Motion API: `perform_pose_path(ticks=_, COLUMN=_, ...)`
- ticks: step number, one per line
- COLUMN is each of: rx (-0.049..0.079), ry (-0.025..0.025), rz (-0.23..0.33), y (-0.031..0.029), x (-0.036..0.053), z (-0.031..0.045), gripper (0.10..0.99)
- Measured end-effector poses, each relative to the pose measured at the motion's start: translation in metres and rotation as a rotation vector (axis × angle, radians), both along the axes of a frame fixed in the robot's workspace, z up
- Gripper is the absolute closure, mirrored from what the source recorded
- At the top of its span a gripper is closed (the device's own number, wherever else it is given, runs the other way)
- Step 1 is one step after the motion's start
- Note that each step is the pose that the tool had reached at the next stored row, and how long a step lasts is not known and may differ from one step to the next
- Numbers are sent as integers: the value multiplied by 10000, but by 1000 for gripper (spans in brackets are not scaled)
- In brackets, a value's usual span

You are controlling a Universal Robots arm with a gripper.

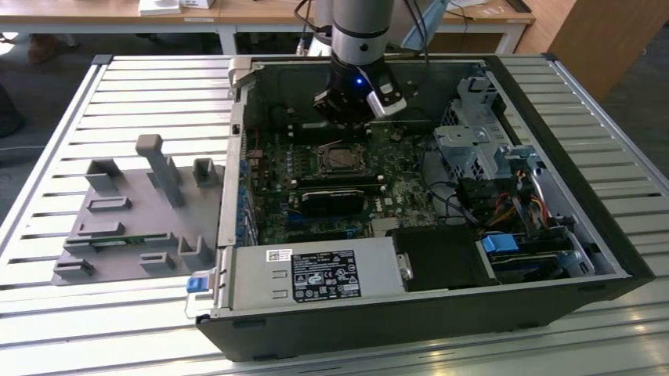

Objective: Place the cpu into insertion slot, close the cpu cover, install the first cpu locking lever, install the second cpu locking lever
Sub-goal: 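Install the first cpu locking lever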

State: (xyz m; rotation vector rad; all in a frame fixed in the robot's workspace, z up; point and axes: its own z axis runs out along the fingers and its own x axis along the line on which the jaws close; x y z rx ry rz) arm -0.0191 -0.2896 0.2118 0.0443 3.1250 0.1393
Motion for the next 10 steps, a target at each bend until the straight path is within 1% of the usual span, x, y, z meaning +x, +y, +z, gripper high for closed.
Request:
perform_pose_path(ticks=3, rx=1, ry=3, rz=-1, y=0, x=9, z=-36, gripper=980)
perform_pose_path(ticks=10, rx=-2, ry=11, rz=0, y=3, x=31, z=-84, gripper=980)
